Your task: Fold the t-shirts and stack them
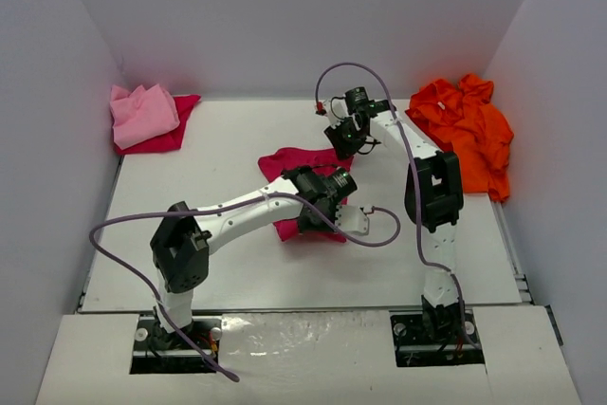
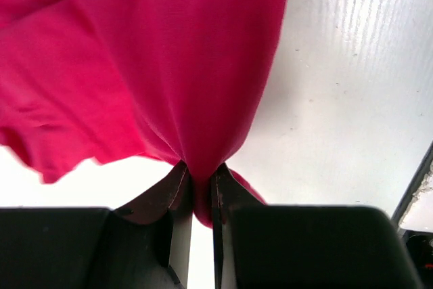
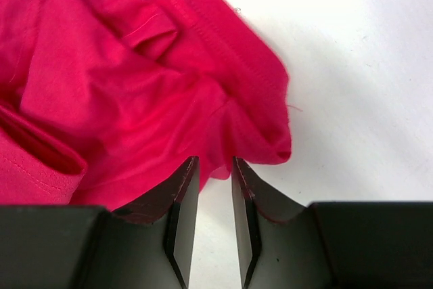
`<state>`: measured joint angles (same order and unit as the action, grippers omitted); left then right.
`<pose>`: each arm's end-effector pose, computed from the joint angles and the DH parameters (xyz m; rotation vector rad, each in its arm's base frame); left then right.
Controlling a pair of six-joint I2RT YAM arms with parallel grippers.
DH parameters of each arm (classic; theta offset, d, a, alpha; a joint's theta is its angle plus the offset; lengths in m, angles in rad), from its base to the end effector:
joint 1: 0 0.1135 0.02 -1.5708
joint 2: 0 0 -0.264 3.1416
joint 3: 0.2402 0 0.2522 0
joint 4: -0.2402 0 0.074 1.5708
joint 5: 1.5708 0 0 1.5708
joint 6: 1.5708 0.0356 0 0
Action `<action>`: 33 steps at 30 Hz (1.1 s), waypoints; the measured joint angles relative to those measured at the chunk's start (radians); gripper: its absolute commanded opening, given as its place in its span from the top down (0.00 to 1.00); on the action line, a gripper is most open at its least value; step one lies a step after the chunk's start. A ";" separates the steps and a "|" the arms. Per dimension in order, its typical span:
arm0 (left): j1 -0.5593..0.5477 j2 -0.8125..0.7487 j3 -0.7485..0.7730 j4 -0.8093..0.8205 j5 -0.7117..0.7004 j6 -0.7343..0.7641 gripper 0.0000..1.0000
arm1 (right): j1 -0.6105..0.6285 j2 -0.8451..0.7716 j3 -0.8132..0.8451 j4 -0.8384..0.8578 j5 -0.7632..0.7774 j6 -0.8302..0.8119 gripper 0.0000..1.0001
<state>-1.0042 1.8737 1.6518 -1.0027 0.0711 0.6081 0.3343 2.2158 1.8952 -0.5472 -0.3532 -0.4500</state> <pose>0.2062 -0.3288 0.2671 2.0396 1.9324 -0.1946 0.4678 0.1755 0.2223 -1.0608 2.1546 0.3761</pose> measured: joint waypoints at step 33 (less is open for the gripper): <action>0.309 0.524 0.862 -0.251 0.125 0.313 1.00 | -0.066 -0.646 -0.395 0.117 0.110 -0.057 0.84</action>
<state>-0.6953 2.3981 2.5135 -1.2536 0.1963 0.9207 0.2687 1.5697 1.4999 -0.4306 -0.2428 -0.5072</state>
